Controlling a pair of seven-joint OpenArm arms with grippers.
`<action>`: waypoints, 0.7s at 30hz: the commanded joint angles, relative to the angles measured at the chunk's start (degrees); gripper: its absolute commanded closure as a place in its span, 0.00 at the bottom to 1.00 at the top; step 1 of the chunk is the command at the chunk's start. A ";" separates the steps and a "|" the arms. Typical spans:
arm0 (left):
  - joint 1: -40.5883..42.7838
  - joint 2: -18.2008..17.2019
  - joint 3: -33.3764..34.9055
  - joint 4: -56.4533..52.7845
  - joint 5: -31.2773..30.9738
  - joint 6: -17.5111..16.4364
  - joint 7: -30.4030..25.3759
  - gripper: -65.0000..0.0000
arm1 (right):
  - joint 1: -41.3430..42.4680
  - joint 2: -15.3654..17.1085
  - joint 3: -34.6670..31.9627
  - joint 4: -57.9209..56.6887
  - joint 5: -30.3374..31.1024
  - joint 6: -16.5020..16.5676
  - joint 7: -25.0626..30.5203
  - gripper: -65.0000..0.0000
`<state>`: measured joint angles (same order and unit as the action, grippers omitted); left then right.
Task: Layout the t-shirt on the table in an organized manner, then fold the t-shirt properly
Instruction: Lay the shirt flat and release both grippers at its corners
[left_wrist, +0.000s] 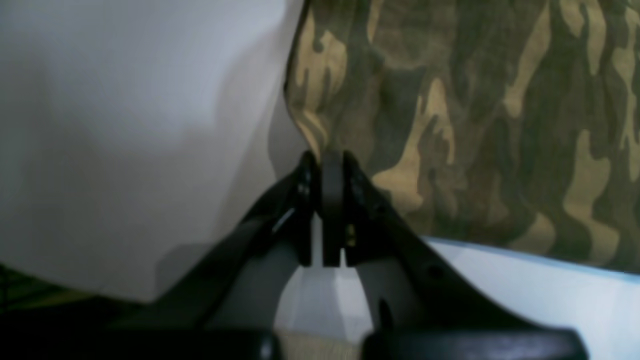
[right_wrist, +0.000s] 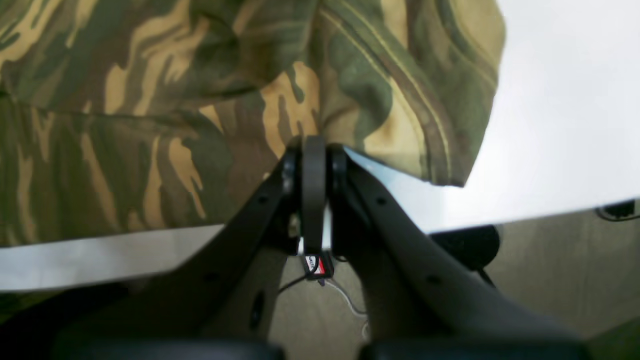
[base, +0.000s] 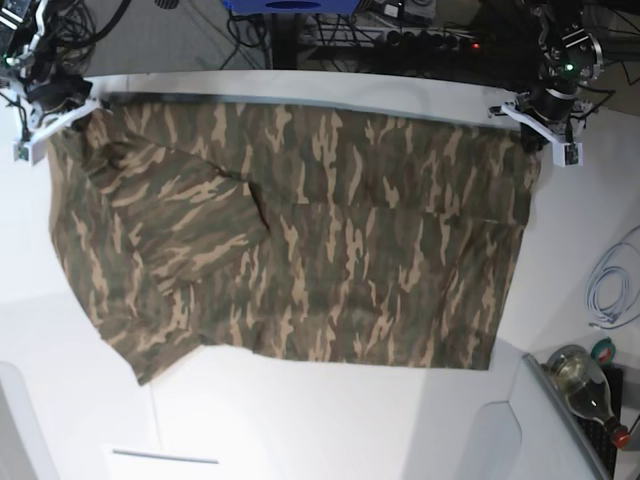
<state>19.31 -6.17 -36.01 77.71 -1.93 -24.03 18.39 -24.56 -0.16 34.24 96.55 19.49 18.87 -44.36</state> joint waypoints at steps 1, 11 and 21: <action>-0.01 -0.81 -0.43 0.22 -0.57 0.34 -1.56 1.00 | -0.54 0.30 0.09 1.69 0.07 0.16 0.89 1.00; -0.45 -0.99 -0.17 -1.62 0.13 0.34 -1.65 1.00 | -1.86 -2.17 0.27 1.86 -0.10 0.16 1.06 1.00; 0.16 -0.99 -0.17 -1.27 0.13 0.34 -1.65 1.00 | -1.86 -2.17 0.53 1.78 -0.19 -0.37 0.80 0.99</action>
<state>19.22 -6.52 -35.97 75.40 -1.69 -24.01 17.72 -26.37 -2.85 34.30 97.49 19.09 18.83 -44.14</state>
